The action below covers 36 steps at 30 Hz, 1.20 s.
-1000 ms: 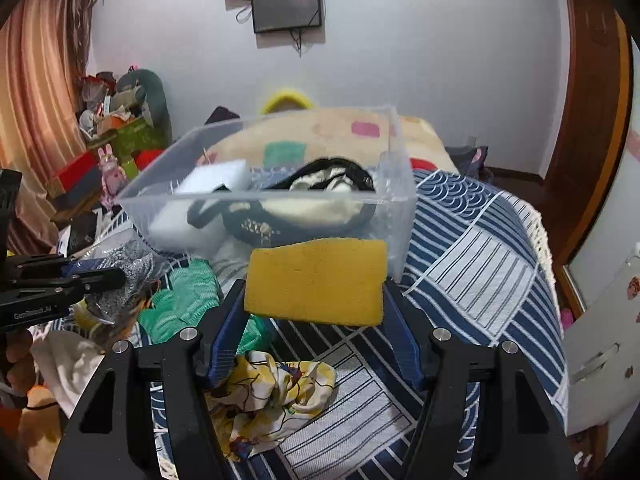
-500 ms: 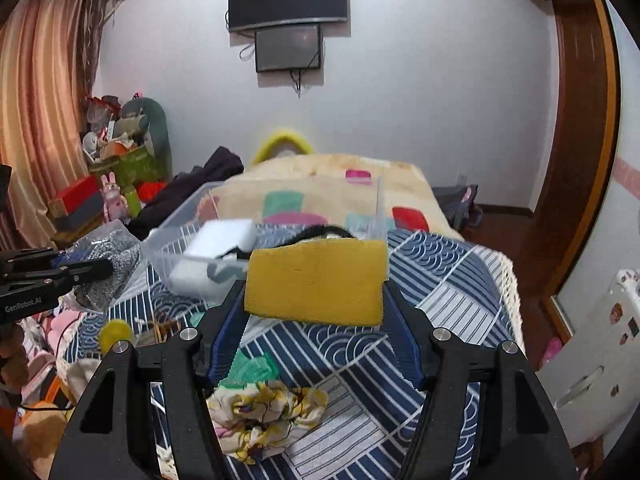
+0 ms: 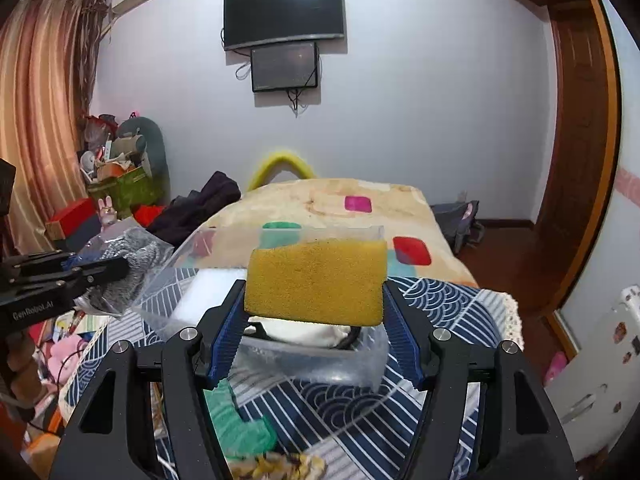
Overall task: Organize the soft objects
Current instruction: 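Place the sponge into the clear box with the right tool while the left tool places the steel-wool bag in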
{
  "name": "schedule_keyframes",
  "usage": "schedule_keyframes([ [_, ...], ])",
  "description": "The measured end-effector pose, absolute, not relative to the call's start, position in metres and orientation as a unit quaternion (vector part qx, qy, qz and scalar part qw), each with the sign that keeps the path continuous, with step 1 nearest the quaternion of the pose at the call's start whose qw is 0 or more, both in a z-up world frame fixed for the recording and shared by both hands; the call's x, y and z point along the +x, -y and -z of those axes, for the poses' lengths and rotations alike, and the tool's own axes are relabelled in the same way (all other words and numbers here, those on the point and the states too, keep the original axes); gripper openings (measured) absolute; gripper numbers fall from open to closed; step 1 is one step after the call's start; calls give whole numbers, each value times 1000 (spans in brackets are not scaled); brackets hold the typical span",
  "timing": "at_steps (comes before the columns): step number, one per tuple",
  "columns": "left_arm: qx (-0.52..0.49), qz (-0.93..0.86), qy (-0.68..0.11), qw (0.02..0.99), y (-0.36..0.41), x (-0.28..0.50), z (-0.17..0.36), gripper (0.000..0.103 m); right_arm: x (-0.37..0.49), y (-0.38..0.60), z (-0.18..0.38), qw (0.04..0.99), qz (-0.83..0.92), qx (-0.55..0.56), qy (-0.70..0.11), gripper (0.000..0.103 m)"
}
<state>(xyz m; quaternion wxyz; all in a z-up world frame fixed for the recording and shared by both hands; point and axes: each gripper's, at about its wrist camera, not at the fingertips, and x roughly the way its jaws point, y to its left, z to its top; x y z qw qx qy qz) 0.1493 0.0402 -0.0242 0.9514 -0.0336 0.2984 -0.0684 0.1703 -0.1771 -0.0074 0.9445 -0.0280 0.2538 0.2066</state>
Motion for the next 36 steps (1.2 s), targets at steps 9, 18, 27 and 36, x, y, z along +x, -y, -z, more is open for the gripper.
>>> schedule_keyframes([
  [9,-10,60,-335,940,-30,200,47,23,198,158,32,933,-204,-44,-293,62],
  [18,23,47,-366,929,-20,229,71,24,208,150,47,925,-198,-80,-314,63],
  [27,27,45,-395,917,-10,235,83,46,204,153,38,924,-207,-79,-311,71],
  [36,35,34,-353,935,-11,204,55,84,183,163,12,938,-211,-57,-270,84],
])
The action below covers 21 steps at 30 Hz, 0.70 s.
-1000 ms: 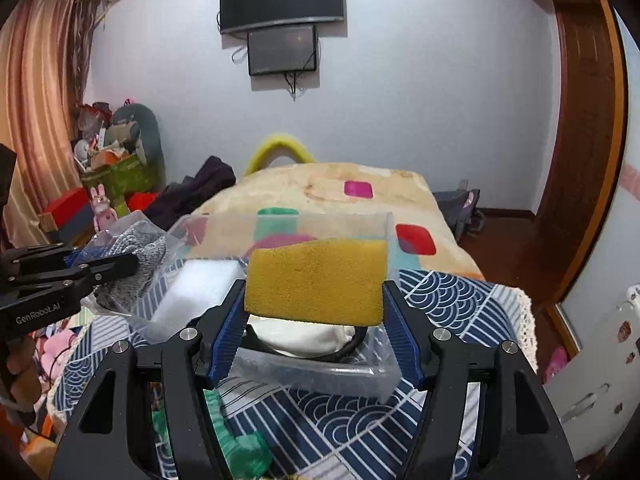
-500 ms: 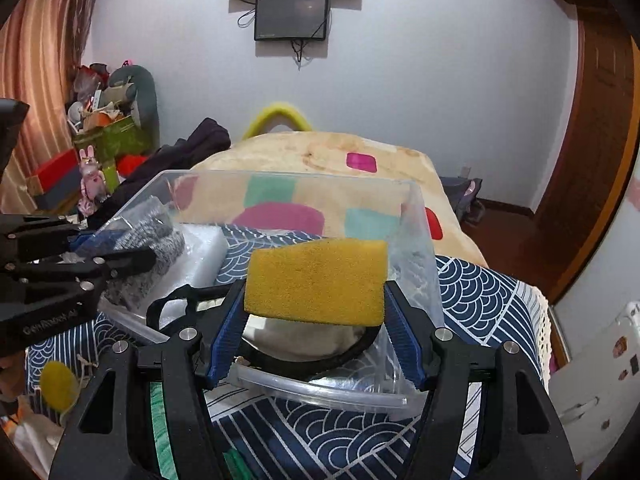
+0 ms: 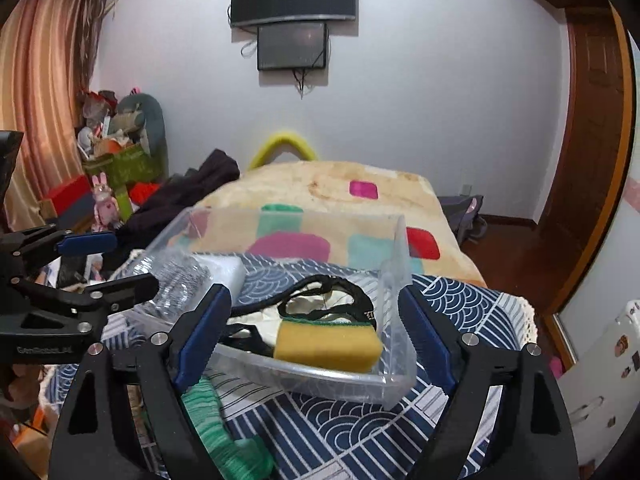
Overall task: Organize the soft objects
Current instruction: 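Place the sponge into the clear box with the right tool while the left tool places the steel-wool bag in, then grasp the floral yellow cloth with the right tool while the left tool grasps the white cloth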
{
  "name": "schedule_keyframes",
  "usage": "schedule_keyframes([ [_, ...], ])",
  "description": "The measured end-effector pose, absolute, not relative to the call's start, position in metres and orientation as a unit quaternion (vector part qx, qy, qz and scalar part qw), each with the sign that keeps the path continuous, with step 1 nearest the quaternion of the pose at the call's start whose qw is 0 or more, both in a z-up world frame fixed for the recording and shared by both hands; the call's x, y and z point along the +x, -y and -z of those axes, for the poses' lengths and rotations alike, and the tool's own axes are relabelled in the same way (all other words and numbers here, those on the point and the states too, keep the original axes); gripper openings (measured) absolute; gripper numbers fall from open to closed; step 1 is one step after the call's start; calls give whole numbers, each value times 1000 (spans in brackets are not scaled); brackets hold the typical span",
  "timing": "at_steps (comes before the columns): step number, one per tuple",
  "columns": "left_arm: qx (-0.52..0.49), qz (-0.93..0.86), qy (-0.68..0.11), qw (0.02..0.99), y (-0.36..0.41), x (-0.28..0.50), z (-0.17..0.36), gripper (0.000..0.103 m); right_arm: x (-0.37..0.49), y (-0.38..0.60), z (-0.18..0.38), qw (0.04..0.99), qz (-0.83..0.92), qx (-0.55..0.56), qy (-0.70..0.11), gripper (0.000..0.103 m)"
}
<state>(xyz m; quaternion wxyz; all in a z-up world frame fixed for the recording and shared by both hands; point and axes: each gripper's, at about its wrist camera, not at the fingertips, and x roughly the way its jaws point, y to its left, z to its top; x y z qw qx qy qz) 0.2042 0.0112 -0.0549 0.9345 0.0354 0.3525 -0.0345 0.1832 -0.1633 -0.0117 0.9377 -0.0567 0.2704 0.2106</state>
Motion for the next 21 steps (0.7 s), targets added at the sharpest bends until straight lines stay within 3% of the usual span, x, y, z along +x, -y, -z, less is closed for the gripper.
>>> schedule_keyframes([
  [2,30,31,-342,939,-14,194,46,93,175,166,6,940,-212,-55,-261,85],
  [5,28,20,-329,944,-18,176,35,98,163,170,1,944,-211,-53,-248,88],
  [9,26,8,-313,949,-24,150,28,100,145,176,-1,947,-210,-48,-239,95],
  [21,-13,-10,-354,935,-39,80,69,101,115,179,47,929,-204,-55,-303,96],
])
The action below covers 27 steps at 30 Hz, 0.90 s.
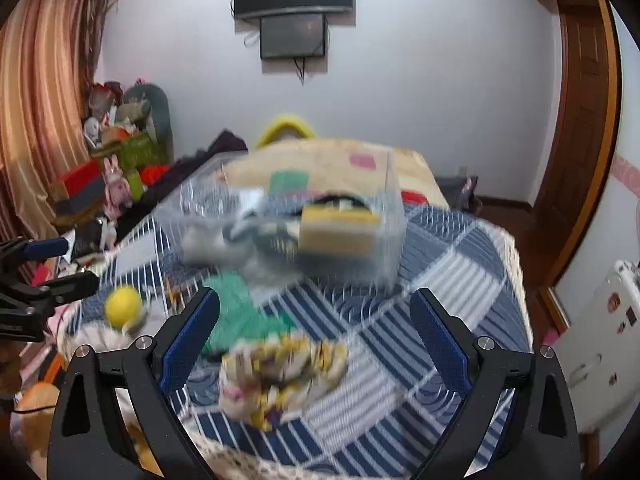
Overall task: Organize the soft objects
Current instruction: 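Grasp the floral yellow cloth with the right tool while the left tool grasps the white cloth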
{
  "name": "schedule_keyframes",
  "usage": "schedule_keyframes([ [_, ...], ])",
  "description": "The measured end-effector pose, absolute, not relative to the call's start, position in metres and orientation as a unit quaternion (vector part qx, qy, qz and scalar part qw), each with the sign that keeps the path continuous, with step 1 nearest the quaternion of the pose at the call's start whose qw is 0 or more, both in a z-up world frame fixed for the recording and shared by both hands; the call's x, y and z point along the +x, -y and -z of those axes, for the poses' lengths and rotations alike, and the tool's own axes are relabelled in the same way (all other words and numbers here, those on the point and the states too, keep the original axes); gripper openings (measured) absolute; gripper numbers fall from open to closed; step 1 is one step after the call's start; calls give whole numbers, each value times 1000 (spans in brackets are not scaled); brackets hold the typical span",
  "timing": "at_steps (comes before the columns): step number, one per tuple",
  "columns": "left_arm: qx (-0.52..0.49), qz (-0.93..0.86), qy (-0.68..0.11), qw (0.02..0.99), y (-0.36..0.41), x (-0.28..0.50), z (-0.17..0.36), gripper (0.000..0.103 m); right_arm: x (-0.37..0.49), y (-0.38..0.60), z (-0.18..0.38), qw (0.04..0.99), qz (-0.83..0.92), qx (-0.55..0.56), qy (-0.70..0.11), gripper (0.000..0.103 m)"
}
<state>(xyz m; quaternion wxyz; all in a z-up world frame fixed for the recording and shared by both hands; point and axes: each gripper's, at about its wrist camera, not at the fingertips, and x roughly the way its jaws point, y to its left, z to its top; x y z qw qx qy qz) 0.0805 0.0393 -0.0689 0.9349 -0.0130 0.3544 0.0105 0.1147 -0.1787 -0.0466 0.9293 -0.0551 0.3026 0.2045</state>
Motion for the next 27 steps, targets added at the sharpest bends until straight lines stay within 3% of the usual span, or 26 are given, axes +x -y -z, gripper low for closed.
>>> schedule_keyframes([
  [13,-23,13,-393,919,-12,40,118,101,112,167,100,891,-233,-54,-386,94],
  [14,-22,14,-394,919,-11,39,121,97,112,167,103,888,-235,-53,-391,92],
  [15,-23,16,-394,919,-10,38,122,93,112,167,105,887,-236,-50,-395,83],
  [17,-25,19,-393,919,-9,38,124,71,111,171,107,885,-234,-48,-399,68],
  [22,-22,58,-398,915,0,38,127,40,107,181,102,886,-235,-37,-397,26],
  [25,-14,59,-396,916,4,38,129,26,104,185,99,888,-235,-36,-393,19],
  [27,-18,60,-393,917,4,38,129,23,102,188,94,892,-234,-37,-384,19],
])
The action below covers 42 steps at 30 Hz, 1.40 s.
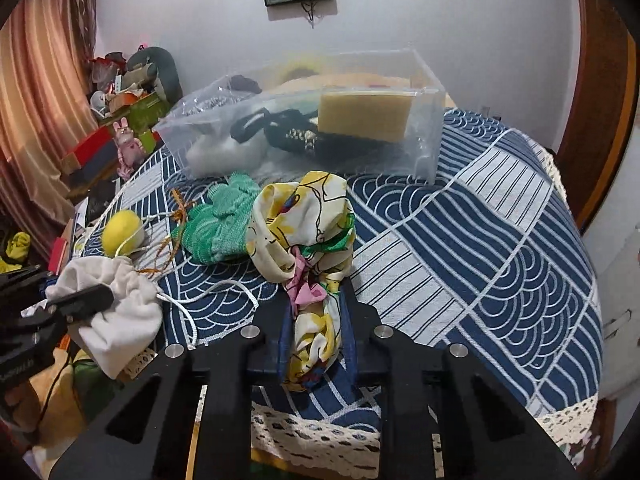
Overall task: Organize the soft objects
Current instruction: 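Grasp the floral yellow cloth with the right tool while the left tool grasps the white cloth, then drop the floral cloth into the box with the right tool while the left tool drops the white cloth in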
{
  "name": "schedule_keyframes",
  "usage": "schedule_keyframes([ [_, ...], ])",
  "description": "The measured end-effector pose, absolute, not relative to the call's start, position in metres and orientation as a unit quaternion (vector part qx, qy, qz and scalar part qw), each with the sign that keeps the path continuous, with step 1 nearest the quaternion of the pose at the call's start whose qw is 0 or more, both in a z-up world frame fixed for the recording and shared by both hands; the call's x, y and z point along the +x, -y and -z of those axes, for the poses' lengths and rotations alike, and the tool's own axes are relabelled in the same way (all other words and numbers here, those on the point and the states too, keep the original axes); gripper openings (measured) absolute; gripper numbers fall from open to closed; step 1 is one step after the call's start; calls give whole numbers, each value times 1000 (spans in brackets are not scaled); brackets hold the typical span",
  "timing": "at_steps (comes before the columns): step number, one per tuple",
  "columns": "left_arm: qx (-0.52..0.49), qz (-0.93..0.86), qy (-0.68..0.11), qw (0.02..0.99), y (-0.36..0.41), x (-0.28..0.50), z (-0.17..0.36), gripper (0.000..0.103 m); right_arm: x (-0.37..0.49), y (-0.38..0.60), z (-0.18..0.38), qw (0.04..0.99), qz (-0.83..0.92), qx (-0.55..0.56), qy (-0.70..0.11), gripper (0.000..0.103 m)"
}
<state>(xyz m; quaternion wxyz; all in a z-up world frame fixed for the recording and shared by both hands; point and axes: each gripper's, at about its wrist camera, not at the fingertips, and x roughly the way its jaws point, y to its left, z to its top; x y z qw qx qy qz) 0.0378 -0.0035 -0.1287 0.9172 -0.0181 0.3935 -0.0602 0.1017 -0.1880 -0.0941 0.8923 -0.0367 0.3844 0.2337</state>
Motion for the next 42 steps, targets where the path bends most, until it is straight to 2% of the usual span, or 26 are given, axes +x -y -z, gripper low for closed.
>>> schedule_keyframes([
  [4,-30,64,-389,919,-1,39,124,18,98,190,80,903,-228,-42,-362,18],
  [13,-11,68,-335,940,3,40,92,18,99,199,51,919,-217,-36,-327,18],
  [32,-36,47,-222,973,-15,106,1,18,149,185,9,940,-219,-35,-260,18],
  [42,-46,32,-215,975,-19,158,6,18,189,149,18,928,-244,-36,-279,18],
])
